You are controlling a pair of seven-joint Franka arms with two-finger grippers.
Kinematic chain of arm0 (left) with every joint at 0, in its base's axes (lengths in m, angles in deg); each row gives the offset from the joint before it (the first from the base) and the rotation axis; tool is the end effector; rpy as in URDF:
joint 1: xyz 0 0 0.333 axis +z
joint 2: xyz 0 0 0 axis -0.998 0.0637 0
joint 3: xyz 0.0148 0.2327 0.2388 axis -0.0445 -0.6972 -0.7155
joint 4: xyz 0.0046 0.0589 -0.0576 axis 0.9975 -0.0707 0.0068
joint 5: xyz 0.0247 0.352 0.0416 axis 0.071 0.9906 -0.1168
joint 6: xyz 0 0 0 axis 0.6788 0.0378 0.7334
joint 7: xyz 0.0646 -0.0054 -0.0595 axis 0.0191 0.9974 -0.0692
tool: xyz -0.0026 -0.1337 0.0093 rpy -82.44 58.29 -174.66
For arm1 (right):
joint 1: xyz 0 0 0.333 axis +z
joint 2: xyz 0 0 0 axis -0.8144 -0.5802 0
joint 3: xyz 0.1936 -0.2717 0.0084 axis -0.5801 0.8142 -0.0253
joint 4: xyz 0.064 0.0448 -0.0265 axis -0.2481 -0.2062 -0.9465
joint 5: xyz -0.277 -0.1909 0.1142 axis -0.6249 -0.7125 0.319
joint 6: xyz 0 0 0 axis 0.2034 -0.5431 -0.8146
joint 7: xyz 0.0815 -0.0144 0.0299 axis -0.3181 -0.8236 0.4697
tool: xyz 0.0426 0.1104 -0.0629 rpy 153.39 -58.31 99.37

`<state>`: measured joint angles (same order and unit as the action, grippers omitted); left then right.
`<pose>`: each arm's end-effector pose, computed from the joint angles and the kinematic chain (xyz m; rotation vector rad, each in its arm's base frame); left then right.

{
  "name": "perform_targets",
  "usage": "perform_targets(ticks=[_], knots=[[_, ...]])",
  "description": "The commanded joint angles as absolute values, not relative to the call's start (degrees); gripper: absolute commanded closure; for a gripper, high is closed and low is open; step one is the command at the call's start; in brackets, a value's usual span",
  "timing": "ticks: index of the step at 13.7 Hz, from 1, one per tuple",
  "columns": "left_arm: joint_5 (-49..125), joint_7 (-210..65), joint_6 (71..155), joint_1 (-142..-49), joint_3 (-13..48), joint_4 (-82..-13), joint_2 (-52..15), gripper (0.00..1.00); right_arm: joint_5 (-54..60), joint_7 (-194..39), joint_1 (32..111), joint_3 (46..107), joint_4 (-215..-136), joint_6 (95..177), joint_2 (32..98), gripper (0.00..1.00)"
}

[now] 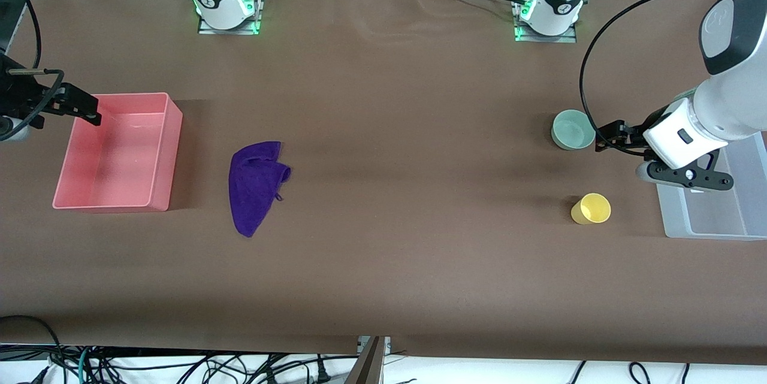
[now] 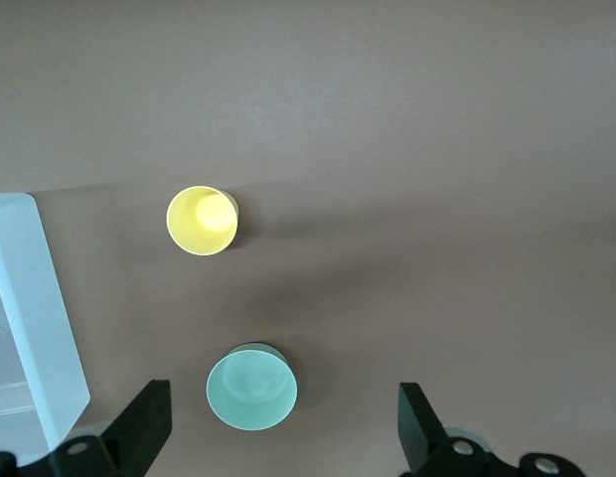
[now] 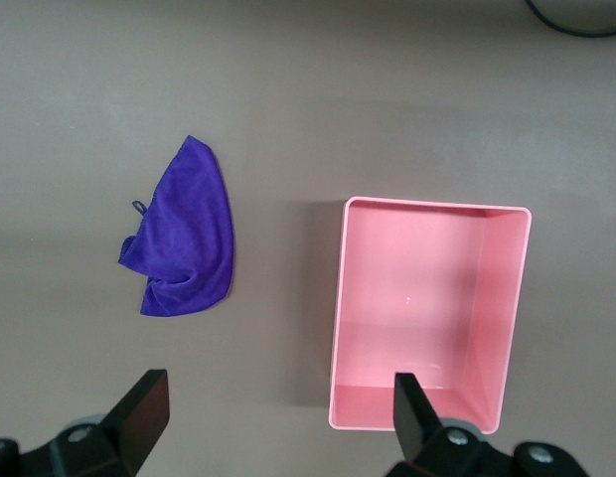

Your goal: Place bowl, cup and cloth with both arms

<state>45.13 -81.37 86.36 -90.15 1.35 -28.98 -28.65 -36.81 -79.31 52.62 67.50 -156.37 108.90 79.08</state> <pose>0.5914 -0.0615 0.5286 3.0866 -0.2186 -0.1806 0.5666 0.0071 0.6030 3.0938 0.1396 -0.0191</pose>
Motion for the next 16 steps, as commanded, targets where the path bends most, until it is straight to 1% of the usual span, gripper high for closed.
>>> perform_targets(ticks=[1, 12, 14, 16], knots=[[44.6, -82.1, 86.0, -89.9, 1.2, -27.1, -27.8, 0.0, -37.1, -78.6, 52.6, 67.3, -154.9, 108.5, 78.4, 0.0], [44.8, -82.1, 85.5, -89.4, 0.8, -27.5, -27.9, 0.0, -37.9, -78.9, 52.6, 67.4, -155.2, 108.2, 78.4, 0.0], [45.0, -82.1, 85.4, -88.3, 0.8, -27.8, -27.8, 0.0, -37.9, -79.3, 52.5, 67.4, -158.1, 108.7, 78.4, 0.0], [48.8, -82.3, 85.5, -87.8, 0.8, -28.4, -27.6, 0.0, -37.7, -79.1, 52.3, 67.2, -160.5, 109.3, 78.3, 0.0]])
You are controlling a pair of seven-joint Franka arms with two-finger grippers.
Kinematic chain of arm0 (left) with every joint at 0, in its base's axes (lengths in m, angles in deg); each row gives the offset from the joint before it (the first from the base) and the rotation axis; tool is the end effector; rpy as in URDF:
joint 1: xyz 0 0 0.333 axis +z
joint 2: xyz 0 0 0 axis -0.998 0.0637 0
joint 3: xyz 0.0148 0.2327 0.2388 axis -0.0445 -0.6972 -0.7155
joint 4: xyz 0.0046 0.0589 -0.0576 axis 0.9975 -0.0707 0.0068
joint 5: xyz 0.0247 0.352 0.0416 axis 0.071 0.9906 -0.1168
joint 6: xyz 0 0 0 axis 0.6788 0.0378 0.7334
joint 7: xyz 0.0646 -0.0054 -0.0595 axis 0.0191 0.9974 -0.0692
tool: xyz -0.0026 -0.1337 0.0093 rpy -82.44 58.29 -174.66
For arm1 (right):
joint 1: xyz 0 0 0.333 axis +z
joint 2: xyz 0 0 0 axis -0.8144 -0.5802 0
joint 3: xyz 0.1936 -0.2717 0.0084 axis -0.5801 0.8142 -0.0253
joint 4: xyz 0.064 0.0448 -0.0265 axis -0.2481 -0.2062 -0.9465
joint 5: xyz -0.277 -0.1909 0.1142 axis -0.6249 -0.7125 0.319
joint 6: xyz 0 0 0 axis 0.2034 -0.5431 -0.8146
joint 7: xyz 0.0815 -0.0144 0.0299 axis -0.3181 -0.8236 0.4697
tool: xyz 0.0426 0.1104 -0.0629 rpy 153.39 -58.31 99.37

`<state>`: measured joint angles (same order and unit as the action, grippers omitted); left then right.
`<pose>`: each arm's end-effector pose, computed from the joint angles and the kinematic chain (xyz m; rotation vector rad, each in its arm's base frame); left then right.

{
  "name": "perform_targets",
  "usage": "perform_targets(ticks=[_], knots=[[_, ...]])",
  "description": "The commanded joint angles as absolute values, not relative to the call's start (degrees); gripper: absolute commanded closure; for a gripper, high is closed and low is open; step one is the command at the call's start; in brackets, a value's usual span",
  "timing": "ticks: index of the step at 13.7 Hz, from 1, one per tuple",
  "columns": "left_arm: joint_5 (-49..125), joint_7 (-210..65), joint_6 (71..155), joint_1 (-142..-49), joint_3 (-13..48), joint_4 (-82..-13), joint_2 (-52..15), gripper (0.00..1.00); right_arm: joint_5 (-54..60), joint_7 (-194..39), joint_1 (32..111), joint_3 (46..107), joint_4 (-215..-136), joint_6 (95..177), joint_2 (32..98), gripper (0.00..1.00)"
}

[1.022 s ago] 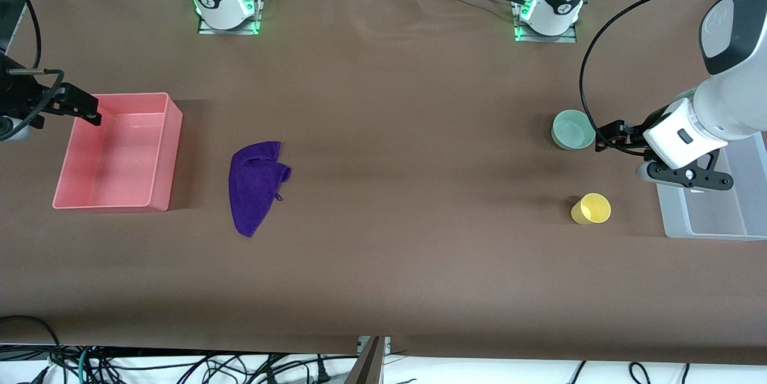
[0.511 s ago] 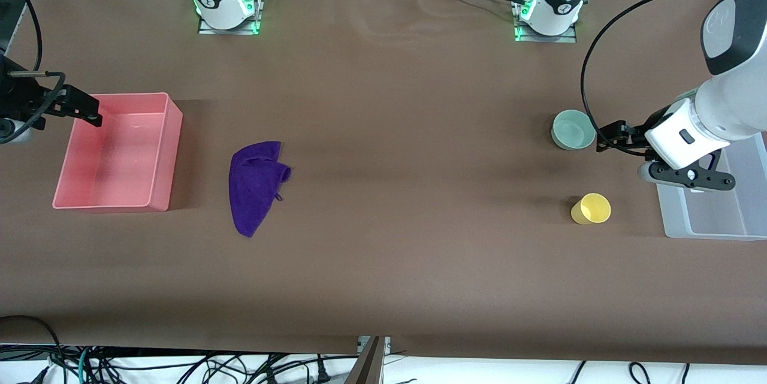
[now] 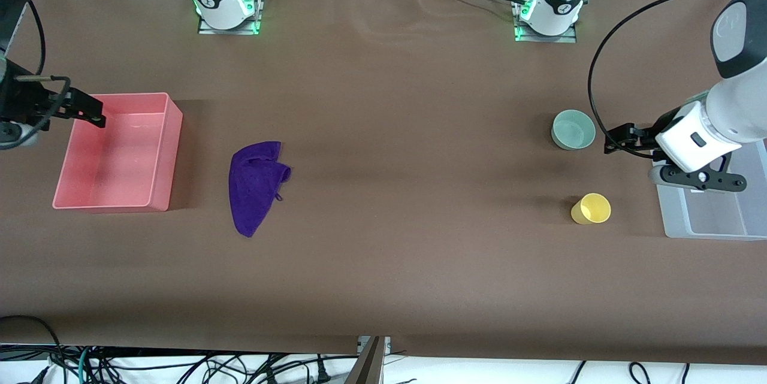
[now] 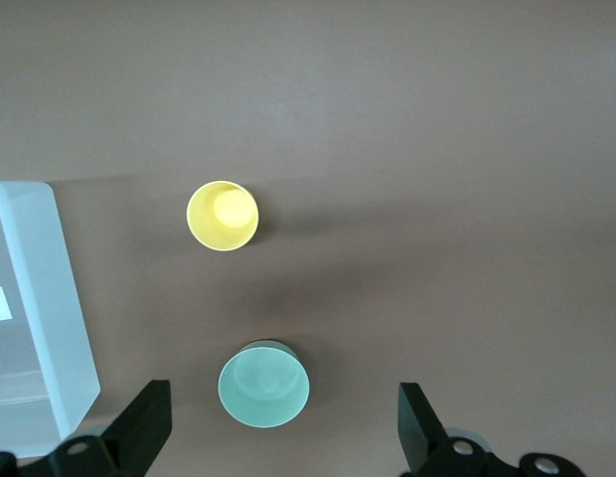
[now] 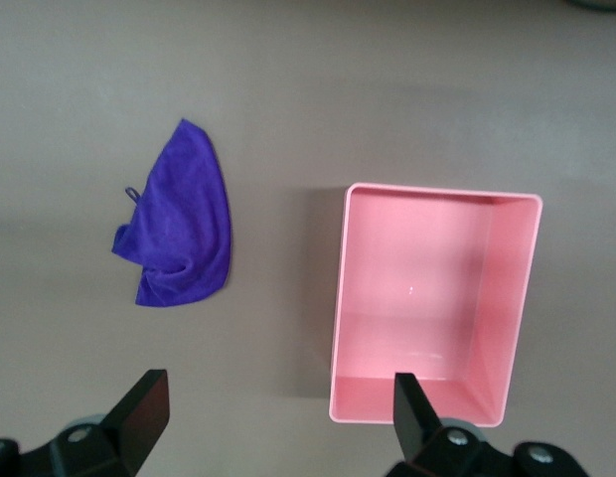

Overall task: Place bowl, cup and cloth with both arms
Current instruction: 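Reach the right gripper to the cloth while the left gripper grasps the bowl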

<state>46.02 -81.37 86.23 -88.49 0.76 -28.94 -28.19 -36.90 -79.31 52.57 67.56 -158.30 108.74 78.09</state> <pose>0.5948 -0.0370 0.5238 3.1052 -0.1605 -0.1950 0.5688 0.0057 0.5785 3.0924 0.1389 -0.1024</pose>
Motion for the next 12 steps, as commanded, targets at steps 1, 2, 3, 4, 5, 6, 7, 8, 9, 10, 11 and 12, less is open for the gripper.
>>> perform_targets(ticks=[1, 2, 3, 4, 5, 6, 7, 8, 9, 10, 11, 12], knots=[[49.2, -82.3, 85.5, -87.4, 0.8, -28.9, -27.5, 0.0, -37.8, -78.7, 52.4, 67.0, -161.9, 110.7, 78.3, 0.0], [49.2, -82.4, 85.5, -87.2, 0.8, -30.6, -27.6, 0.0, -37.8, -78.7, 52.5, 66.3, -164.4, 113.1, 78.4, 0.0], [49.3, -82.4, 85.4, -87.1, 0.8, -32.7, -28.4, 0.0, -37.7, -79.4, 52.5, 65.6, -167.3, 116.1, 78.4, 0.0], [49.2, -82.9, 85.8, -87.1, 1.0, -36.5, -30.2, 0.0, -37.7, -79.7, 52.4, 64.9, -170.4, 119.8, 78.4, 0.0], [49.2, -83.4, 87.3, -87.1, 1.1, -41.2, -32.3, 0.0, -37.5, -81.0, 52.3, 63.3, -173.6, 123.8, 78.4, 0.0], [49.3, -83.9, 90.8, -87.1, 1.2, -47.0, -35.4, 0.0, -37.3, -83.5, 52.2, 62.0, -176.7, 127.8, 78.1, 0.0], [49.4, -86.0, 94.9, -87.1, 1.4, -53.3, -38.2, 0.0, -37.3, -85.2, 52.4, 60.9, -179.2, 131.4, 77.1, 0.0], [49.5, -89.1, 99.3, -86.9, 1.3, -59.4, -40.2, 0.0, -37.3, -86.2, 52.4, 60.0, -181.2, 134.8, 76.1, 0.0], [49.5, -94.7, 103.9, -85.4, 1.3, -64.5, -40.5, 0.0, -37.3, -86.4, 52.5, 59.8, -182.8, 138.4, 74.7, 0.0], [49.3, -100.4, 107.5, -83.5, 1.4, -68.2, -40.3, 0.0, -37.3, -86.4, 52.6, 59.8, -184.9, 142.5, 73.4, 0.0], [49.3, -105.3, 111.7, -82.9, 1.4, -71.8, -39.8, 0.0, -37.3, -86.4, 52.6, 59.8, -186.4, 146.3, 72.0, 0.0], [49.4, -109.1, 115.6, -82.2, 1.3, -75.5, -39.7, 0.0, -37.3, -86.4, 52.8, 59.5, -187.3, 149.5, 70.4, 0.0]])
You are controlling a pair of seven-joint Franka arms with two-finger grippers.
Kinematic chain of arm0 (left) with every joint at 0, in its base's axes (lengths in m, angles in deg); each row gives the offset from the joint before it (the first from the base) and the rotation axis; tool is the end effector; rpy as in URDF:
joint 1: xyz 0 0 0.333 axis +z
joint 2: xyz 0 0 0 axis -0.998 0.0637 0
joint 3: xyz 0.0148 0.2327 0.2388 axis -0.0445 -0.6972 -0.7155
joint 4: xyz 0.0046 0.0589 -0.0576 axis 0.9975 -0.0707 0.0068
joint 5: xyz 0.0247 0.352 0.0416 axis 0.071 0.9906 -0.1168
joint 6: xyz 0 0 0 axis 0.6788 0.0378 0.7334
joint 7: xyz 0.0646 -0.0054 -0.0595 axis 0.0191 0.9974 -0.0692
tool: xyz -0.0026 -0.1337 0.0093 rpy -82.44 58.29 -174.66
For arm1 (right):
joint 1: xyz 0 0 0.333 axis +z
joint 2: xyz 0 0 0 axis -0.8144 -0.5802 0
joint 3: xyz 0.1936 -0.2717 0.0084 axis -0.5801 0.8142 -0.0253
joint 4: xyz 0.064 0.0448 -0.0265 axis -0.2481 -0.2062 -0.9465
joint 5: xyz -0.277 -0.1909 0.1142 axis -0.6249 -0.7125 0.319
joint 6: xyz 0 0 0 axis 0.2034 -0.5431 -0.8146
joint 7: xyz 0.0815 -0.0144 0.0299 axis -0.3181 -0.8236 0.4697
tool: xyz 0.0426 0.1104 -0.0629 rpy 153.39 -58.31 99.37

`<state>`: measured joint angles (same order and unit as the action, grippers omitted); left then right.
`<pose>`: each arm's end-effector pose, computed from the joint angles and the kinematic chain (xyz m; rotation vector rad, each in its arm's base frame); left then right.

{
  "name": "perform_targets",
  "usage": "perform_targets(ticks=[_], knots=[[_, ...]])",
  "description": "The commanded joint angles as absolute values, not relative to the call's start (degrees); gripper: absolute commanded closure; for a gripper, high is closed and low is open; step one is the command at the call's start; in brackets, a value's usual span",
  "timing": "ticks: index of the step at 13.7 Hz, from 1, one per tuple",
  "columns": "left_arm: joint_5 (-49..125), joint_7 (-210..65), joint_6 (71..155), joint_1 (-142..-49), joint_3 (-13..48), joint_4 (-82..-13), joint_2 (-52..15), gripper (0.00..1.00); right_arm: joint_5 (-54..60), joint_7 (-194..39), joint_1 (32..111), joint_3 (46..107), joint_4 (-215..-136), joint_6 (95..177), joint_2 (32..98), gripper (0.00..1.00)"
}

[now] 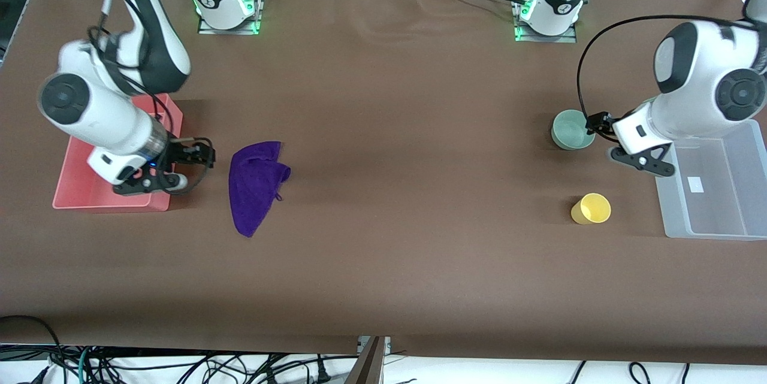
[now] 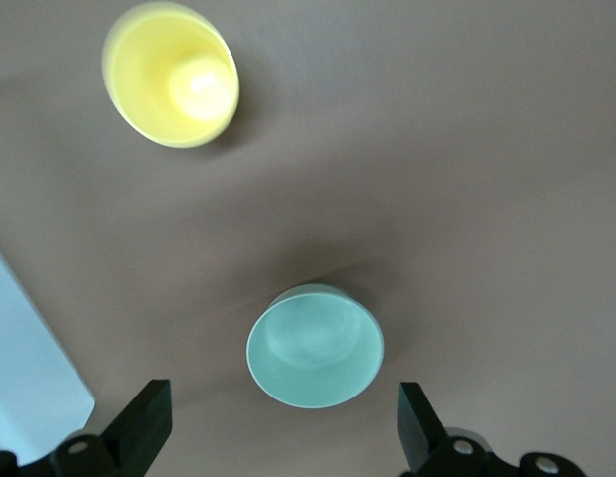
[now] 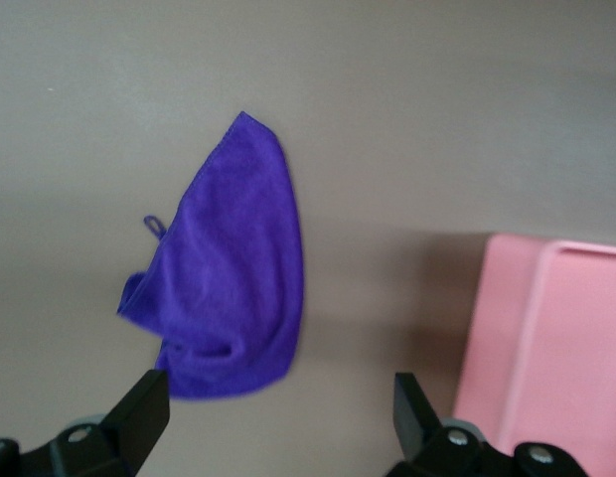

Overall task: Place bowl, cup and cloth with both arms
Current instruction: 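Reach the right gripper to the cloth while the left gripper grasps the bowl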

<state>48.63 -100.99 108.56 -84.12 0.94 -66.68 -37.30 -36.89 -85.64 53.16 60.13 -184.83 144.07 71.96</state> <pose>0.5048 0.0089 0.3665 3.0341 -0.5945 -0.3634 0.5845 0.0898 0.3689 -3.1272 -0.2257 0.0218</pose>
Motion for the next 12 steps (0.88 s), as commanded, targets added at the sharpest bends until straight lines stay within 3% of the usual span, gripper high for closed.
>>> perform_targets(ticks=[1, 4, 7, 8, 10, 11, 12], knots=[[49.4, -111.5, 120.4, -81.3, 1.3, -79.4, -39.7, 0.0, -37.4, -86.3, 52.9, 59.5, -188.3, 152.9, 68.7, 0.0], [49.5, -117.5, 135.3, -80.4, 1.3, -88.0, -37.4, 0.0, -37.4, -86.3, 53.7, 59.5, -190.2, 163.1, 62.7, 0.0], [53.7, -119.6, 145.2, -79.1, 1.2, -88.7, -30.6, 0.07, -37.4, -86.2, 55.1, 59.5, -190.4, 165.4, 59.6, 0.0], [54.8, -119.8, 147.5, -77.6, 1.3, -88.7, -28.8, 0.17, -37.4, -86.2, 55.4, 59.5, -191.6, 165.2, 59.5, 0.0], [55.1, -121.6, 148.4, -77.6, 1.3, -88.7, -28.1, 0.86, -37.4, -86.3, 55.5, 59.5, -193.1, 165.2, 59.3, 0.0], [55.1, -123.4, 148.3, -77.4, 1.3, -88.7, -28.2, 1.0, -37.4, -86.3, 55.6, 59.5, -193.5, 165.3, 59.2, 0.0], [55.1, -124.5, 148.3, -77.2, 1.3, -88.6, -28.2, 1.0, -37.4, -86.3, 55.6, 59.5, -193.7, 165.3, 59.0, 0.09]])
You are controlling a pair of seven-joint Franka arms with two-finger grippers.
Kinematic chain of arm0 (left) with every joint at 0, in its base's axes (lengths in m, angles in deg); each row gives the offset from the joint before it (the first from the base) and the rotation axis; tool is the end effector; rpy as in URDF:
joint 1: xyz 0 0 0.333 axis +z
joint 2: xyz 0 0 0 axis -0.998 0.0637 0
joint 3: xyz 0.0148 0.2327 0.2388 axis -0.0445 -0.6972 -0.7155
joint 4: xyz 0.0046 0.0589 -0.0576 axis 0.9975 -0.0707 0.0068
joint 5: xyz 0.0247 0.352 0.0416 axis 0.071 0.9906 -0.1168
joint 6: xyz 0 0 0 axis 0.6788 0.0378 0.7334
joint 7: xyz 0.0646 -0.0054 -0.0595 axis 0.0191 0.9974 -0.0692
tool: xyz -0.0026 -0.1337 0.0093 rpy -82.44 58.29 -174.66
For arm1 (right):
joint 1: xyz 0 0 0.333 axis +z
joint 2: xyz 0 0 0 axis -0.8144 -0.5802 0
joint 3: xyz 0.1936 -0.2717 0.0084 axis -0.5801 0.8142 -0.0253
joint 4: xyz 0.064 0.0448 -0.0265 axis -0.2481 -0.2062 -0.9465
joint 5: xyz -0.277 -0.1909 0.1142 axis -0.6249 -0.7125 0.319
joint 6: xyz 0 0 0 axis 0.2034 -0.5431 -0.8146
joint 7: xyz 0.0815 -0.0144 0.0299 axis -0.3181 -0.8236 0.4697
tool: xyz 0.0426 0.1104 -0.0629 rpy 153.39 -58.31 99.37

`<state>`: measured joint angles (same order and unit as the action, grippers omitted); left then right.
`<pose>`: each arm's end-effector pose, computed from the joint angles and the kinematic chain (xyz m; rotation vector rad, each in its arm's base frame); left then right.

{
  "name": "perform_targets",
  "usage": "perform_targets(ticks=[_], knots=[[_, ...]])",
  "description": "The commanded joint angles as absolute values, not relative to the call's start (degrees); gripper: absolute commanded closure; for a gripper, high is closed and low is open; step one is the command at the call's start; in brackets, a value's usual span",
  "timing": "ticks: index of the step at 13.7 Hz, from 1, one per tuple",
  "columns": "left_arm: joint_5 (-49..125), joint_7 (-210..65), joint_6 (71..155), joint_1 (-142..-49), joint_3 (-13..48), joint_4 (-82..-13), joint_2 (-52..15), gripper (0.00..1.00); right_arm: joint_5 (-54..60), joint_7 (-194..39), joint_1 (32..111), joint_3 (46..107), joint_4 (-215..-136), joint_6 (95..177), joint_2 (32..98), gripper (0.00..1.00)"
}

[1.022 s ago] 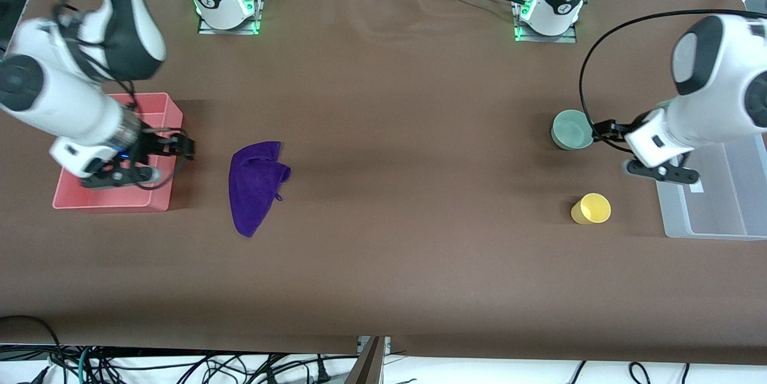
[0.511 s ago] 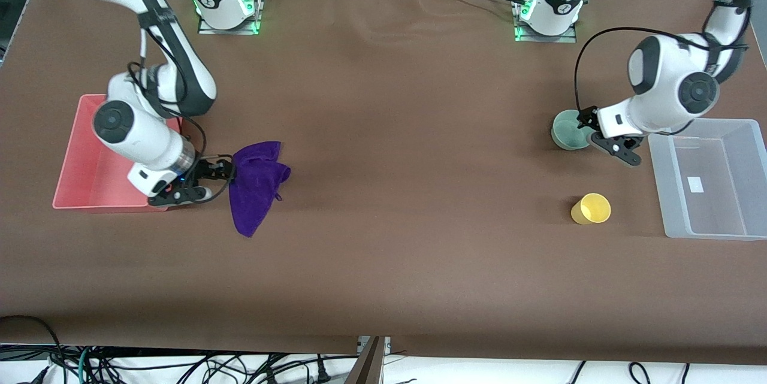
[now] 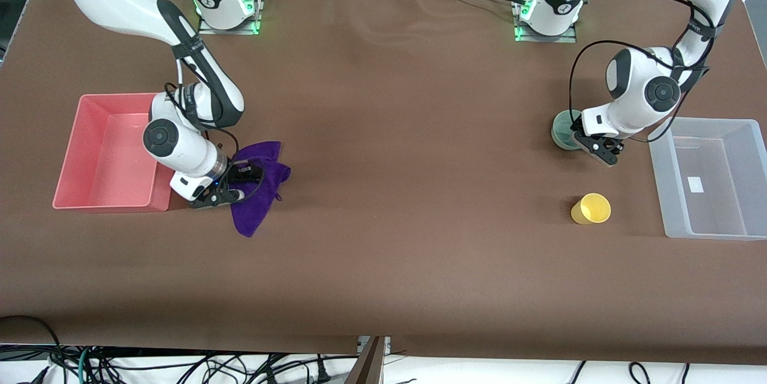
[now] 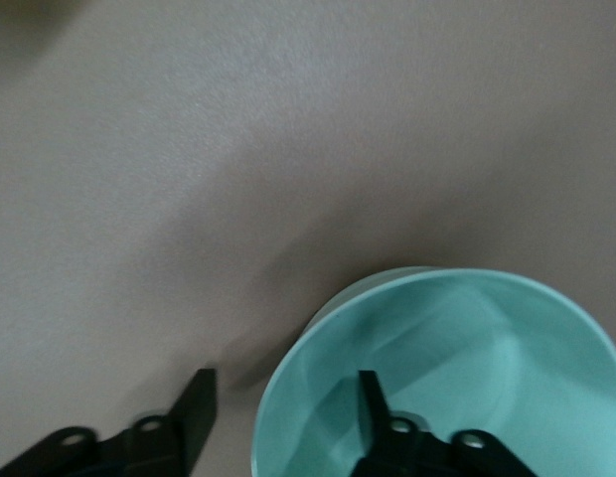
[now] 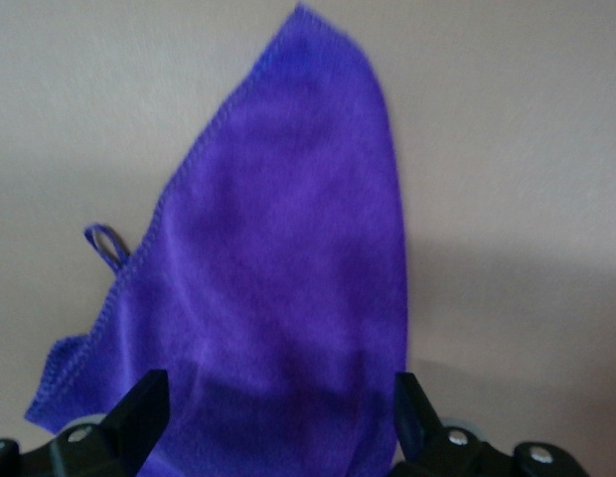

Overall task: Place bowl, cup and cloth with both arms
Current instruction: 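Reach the right gripper to the cloth while the left gripper grasps the bowl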

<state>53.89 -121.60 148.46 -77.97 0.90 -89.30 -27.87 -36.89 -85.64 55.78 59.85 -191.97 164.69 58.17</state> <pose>0.4503 0.0522 0.1977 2.9264 -1.1210 -0.1660 0.5766 0.1252 0.2111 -3.0627 -0.2933 0.0333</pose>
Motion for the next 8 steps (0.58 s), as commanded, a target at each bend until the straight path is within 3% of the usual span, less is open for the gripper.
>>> perform_targets(ticks=[1, 2, 3, 4, 6, 8], knots=[[55.1, -124.8, 148.2, -76.9, 1.3, -88.5, -28.4, 1.0, -37.4, -86.2, 55.6, 59.5, -193.8, 165.2, 58.8, 0.49], [55.1, -124.9, 148.1, -76.9, 1.3, -88.4, -28.7, 1.0, -37.4, -86.2, 55.6, 59.5, -193.8, 165.1, 58.8, 0.77], [55.1, -124.9, 147.8, -76.9, 1.3, -88.3, -29.1, 1.0, -37.5, -86.0, 55.7, 59.5, -193.7, 165.1, 58.8, 0.95], [55.1, -124.9, 147.2, -76.9, 1.3, -88.1, -29.5, 1.0, -37.5, -85.9, 55.7, 59.5, -193.7, 164.8, 58.8, 1.0], [55.1, -124.9, 145.1, -76.9, 1.2, -86.9, -31.1, 1.0, -37.7, -85.7, 55.8, 59.5, -193.4, 164.6, 58.8, 1.0], [55.1, -126.2, 137.8, -76.9, 0.9, -83.2, -33.1, 1.0, -37.7, -85.5, 55.7, 59.5, -193.1, 163.7, 58.8, 1.0]])
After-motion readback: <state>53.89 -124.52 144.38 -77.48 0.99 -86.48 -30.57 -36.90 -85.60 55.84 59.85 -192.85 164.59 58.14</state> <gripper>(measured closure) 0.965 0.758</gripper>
